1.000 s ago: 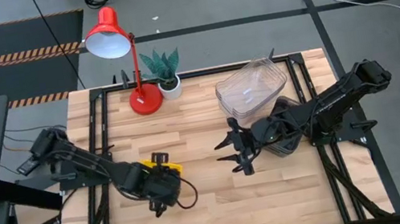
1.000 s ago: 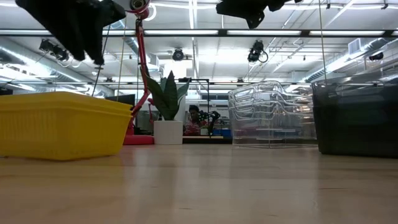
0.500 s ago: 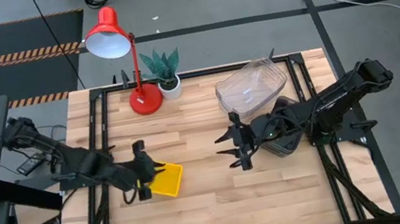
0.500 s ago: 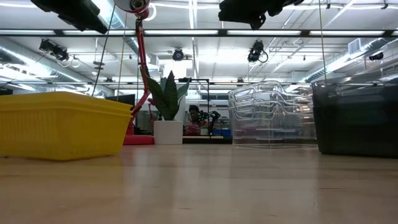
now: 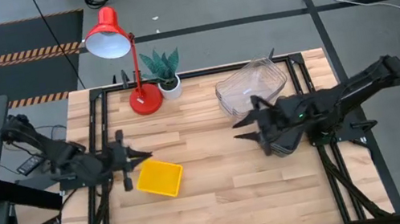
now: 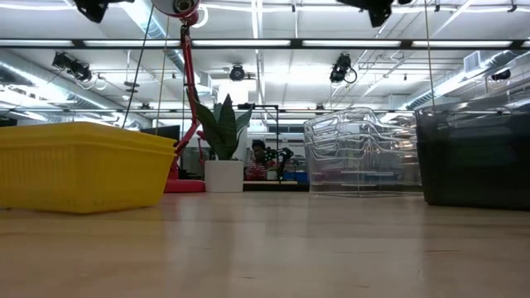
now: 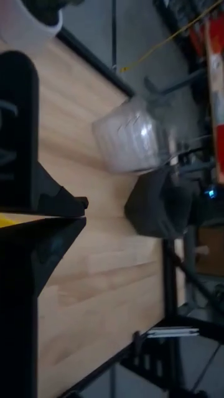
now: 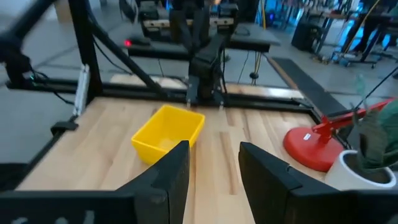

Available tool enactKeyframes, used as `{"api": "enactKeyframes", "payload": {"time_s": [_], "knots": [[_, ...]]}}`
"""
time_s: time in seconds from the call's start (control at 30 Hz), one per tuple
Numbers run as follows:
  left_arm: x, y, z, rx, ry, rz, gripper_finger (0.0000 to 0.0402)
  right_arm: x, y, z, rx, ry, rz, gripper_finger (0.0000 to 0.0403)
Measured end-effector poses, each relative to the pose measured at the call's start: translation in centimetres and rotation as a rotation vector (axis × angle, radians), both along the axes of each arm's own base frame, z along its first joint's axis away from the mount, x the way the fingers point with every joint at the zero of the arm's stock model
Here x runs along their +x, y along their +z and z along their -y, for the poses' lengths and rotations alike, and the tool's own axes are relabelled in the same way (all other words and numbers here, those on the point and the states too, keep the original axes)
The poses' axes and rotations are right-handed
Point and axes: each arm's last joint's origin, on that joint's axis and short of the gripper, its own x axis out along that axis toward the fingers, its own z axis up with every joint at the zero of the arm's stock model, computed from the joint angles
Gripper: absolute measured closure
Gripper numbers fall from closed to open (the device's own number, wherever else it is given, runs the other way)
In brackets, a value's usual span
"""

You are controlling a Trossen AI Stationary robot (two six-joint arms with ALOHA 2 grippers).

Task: Stack baskets by color
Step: Return to Home Position

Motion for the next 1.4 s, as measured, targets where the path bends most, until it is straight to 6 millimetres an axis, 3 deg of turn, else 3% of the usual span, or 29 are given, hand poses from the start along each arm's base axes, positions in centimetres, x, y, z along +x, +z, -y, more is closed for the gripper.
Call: {"api": "enactKeyframes", "payload": {"time_s": [0.13,0.27,0.67,0.8,1.4], "knots": [[-1.2,0.7,-0.8,0.016,0.021,0.041,0.0388,-2.5,0.0,0.6,0.028,0.018,0.081,0.0259],[-2.0,0.7,-1.3,0.033,0.035,0.09,0.0388,-4.7,-1.1,1.2,0.067,0.066,0.157,0.0259],[-1.9,-5.5,-1.6,0.004,0.137,0.226,0.0393,-8.6,-8.1,3.1,0.183,0.028,0.408,0.0259],[-2.4,-6.1,-1.9,0.01,0.149,0.302,0.0394,-9.5,-9.8,3.6,0.222,0.004,0.439,0.0263],[-6.0,-5.2,-4.7,0.039,0.206,0.411,0.0395,-12.7,-9.4,4.1,0.189,-0.016,0.511,0.0288]]}}
